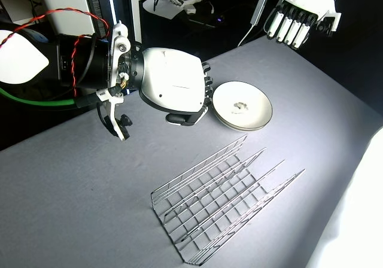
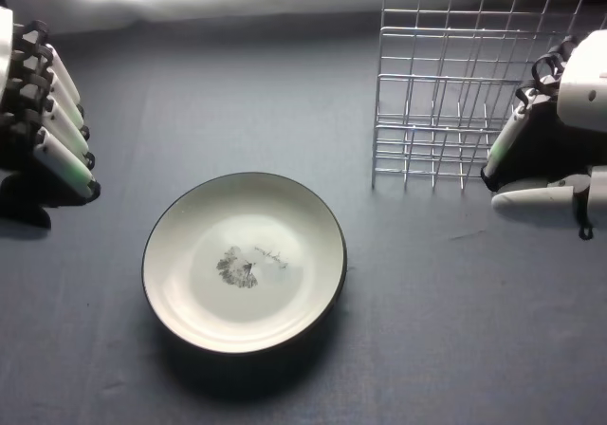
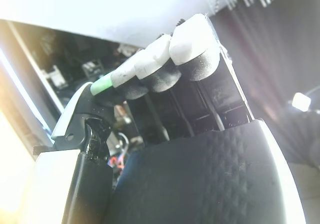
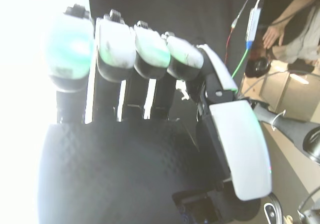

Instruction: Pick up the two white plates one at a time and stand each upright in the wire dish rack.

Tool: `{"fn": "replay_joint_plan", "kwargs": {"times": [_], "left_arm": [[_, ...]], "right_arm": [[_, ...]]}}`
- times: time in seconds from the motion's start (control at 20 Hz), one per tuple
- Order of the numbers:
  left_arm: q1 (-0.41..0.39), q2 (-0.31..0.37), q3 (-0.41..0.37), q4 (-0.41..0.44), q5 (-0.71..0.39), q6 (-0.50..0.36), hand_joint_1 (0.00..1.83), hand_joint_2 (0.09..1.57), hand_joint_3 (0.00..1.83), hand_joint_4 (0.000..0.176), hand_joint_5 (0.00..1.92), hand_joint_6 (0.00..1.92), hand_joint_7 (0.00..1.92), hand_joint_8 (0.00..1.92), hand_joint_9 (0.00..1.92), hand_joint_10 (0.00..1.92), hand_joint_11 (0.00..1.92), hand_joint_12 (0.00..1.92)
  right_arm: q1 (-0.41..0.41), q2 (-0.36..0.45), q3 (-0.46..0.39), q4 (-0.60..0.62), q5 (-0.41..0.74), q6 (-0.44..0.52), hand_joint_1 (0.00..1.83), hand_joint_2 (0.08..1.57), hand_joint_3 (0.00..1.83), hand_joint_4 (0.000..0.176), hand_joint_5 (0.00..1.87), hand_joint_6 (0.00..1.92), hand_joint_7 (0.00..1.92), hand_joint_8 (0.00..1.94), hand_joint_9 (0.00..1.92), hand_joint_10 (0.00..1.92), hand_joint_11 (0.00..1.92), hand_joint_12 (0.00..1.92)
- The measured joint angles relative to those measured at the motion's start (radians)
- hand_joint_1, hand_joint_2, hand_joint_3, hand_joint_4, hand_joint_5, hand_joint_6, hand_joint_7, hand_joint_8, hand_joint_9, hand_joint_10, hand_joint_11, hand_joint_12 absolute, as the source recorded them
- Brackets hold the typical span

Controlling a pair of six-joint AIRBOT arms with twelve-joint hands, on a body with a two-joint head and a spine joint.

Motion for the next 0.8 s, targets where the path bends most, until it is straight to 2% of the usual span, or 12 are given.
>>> {"fn": "replay_joint_plan", "kwargs": {"times": [0.05,0.25,0.35,0.4,0.45,0.6,0.8], "left_arm": [[0.000,0.000,0.001,0.002,0.006,0.002,0.00,1.08,0.04,0.000,0.00,0.00,0.00,0.00,0.00,0.00,0.00,0.00],[0.000,-0.001,0.002,-0.009,0.002,0.002,0.00,1.12,0.03,0.000,0.00,0.00,0.00,0.00,0.00,0.00,0.00,0.00],[0.000,-0.001,-0.001,0.001,0.007,0.003,0.00,1.11,0.03,0.000,0.01,0.01,0.00,0.00,0.00,0.00,0.00,0.00],[0.000,-0.001,-0.005,0.009,0.005,0.003,0.00,1.10,0.02,0.000,0.01,0.00,0.00,0.00,0.00,0.00,0.00,0.00],[0.000,-0.001,-0.014,0.014,0.007,0.003,0.00,1.10,0.01,0.000,0.02,0.01,0.00,0.00,0.00,0.00,0.00,0.00],[0.000,-0.001,-0.035,0.025,0.008,0.003,0.00,1.10,0.01,0.000,0.00,0.00,0.00,0.00,0.00,0.00,0.00,0.00],[0.000,-0.015,-0.058,0.101,0.026,0.003,0.00,1.08,0.00,0.000,0.00,0.00,0.00,0.00,0.00,0.00,0.00,0.00]], "right_arm": [[-0.007,-0.002,0.008,-0.009,-0.007,-0.008,0.00,1.27,0.01,0.000,0.05,0.00,0.02,0.00,0.01,0.00,0.00,0.15],[-0.013,-0.011,0.026,0.006,-0.004,-0.008,0.00,1.26,0.00,0.000,0.02,0.00,0.00,0.00,0.00,0.00,0.00,0.07],[-0.014,-0.011,0.026,0.001,-0.003,-0.008,0.00,1.26,0.00,0.000,0.02,0.00,0.01,0.00,0.00,0.00,0.00,0.07],[-0.014,-0.012,0.026,-0.006,-0.003,-0.009,0.00,1.26,0.00,0.000,0.03,0.00,0.03,0.00,0.02,0.00,0.00,0.15],[-0.014,-0.014,0.026,-0.006,-0.001,-0.010,0.00,1.26,0.00,0.000,0.01,0.00,0.01,0.00,0.00,0.00,0.00,0.11],[-0.021,-0.014,0.026,0.000,0.003,-0.013,0.00,1.26,0.00,0.000,0.06,0.00,0.07,0.01,0.06,0.01,0.00,0.28],[-0.021,-0.019,0.026,-0.003,0.008,-0.022,0.00,1.26,0.00,0.000,0.09,0.01,0.12,0.01,0.12,0.01,0.00,0.44]]}}
